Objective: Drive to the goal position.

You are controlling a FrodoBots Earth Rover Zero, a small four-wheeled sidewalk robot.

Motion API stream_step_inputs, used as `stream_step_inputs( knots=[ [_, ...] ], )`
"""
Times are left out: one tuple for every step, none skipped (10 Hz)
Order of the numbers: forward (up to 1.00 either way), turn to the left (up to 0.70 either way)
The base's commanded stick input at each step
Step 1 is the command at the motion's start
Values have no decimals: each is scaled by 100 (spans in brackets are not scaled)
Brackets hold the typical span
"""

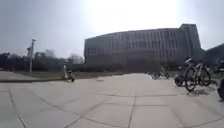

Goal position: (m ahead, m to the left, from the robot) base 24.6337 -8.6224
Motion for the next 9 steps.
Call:
stream_step_inputs(
  knots=[
    [100,0],
    [100,0],
    [100,0],
    [100,0],
    [100,0],
    [100,0],
    [100,0],
    [100,0],
    [100,0]
  ],
)
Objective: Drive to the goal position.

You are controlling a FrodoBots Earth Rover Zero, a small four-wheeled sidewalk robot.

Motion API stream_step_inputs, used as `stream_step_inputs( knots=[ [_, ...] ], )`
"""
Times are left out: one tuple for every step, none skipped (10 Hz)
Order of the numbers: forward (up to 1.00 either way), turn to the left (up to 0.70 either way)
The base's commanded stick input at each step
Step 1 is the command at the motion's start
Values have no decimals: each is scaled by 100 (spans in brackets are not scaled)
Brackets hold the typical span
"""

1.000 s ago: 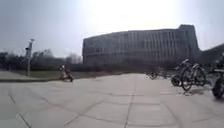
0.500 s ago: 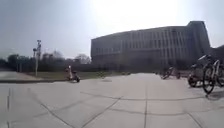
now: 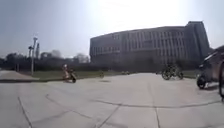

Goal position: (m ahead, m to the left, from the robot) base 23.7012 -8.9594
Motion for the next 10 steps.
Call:
stream_step_inputs(
  knots=[
    [100,0],
    [100,0],
    [100,0],
    [100,0],
    [100,0],
    [100,0],
    [100,0],
    [100,0],
    [100,0],
    [100,0]
  ],
)
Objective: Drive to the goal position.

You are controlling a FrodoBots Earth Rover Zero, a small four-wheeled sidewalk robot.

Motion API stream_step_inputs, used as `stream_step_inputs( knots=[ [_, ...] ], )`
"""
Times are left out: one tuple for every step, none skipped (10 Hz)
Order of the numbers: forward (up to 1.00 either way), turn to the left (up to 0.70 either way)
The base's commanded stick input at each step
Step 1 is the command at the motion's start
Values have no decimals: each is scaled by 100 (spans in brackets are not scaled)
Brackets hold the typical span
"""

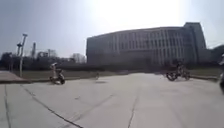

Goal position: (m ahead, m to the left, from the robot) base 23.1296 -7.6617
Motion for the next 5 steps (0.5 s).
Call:
stream_step_inputs(
  knots=[
    [100,0],
    [100,0],
    [100,0],
    [100,0],
    [100,0]
  ],
)
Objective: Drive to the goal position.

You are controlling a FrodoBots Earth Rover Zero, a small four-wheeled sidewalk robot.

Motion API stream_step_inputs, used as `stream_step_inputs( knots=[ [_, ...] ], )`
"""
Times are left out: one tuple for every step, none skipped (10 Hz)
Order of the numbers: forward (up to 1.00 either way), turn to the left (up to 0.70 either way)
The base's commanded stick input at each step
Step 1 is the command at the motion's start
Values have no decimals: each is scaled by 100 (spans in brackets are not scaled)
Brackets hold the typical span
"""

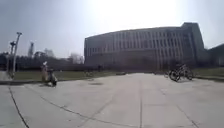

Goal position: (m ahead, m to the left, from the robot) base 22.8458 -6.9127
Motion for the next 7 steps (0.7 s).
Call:
stream_step_inputs(
  knots=[
    [100,0],
    [100,0],
    [100,0],
    [100,0],
    [100,0],
    [100,0],
    [100,0]
  ],
)
